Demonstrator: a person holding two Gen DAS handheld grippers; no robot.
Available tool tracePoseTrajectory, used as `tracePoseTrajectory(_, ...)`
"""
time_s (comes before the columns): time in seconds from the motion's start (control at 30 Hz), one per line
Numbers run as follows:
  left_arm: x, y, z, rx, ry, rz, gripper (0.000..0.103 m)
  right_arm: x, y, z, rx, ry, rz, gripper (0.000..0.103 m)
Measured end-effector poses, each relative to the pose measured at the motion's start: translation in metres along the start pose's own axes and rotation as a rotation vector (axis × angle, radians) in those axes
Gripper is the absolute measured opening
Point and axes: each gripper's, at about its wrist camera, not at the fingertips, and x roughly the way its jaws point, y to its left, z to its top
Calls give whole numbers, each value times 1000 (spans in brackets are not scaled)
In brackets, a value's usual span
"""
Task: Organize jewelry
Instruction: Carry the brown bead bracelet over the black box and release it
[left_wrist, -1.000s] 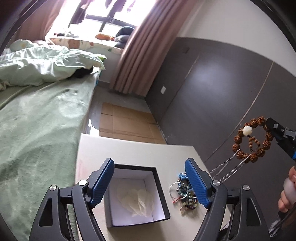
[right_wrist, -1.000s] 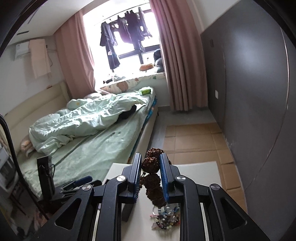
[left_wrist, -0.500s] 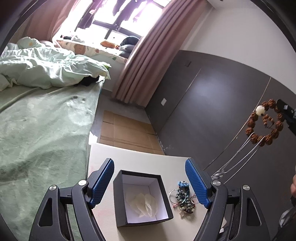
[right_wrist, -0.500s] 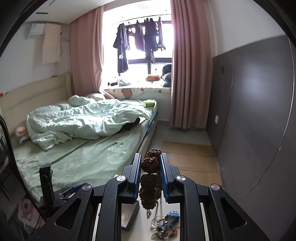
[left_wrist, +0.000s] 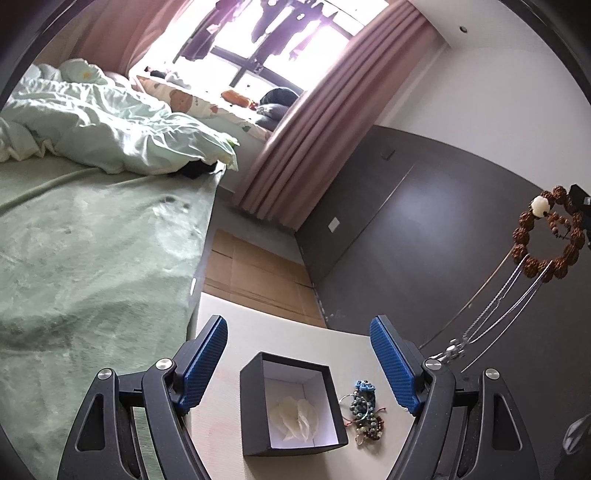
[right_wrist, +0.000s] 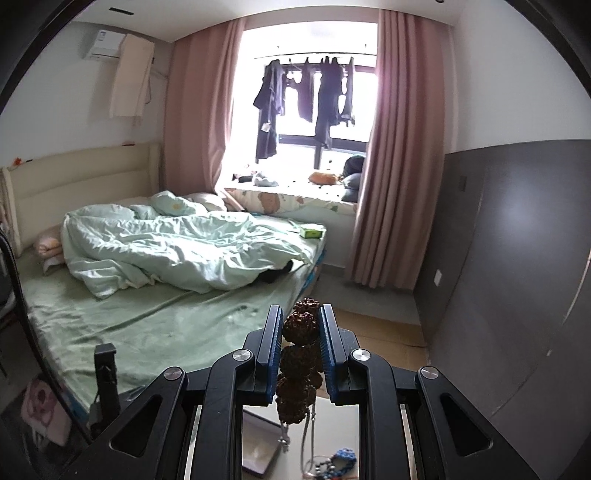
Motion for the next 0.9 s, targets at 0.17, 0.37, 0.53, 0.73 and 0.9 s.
tracePoseTrajectory(0.17,-6,6,1,-20,-9,-1,80,19,17,-9,6,28,44,21)
tracePoseTrajectory(0.37,-9,16,5,-49,-22,7,81,48,33,-30,8,81,83,21)
tracePoseTrajectory(0.53,-8,22,5,-74,-23,16,81,82,41,-58,12,156,107,21)
tracePoseTrajectory(0.73,-5,30,5,-97,-13,27,81,122,44,-96,44,249,132,21)
tracePoseTrajectory(0.9,-4,30,4,-95,-7,38,81,147,40,-122,112,345,167,21)
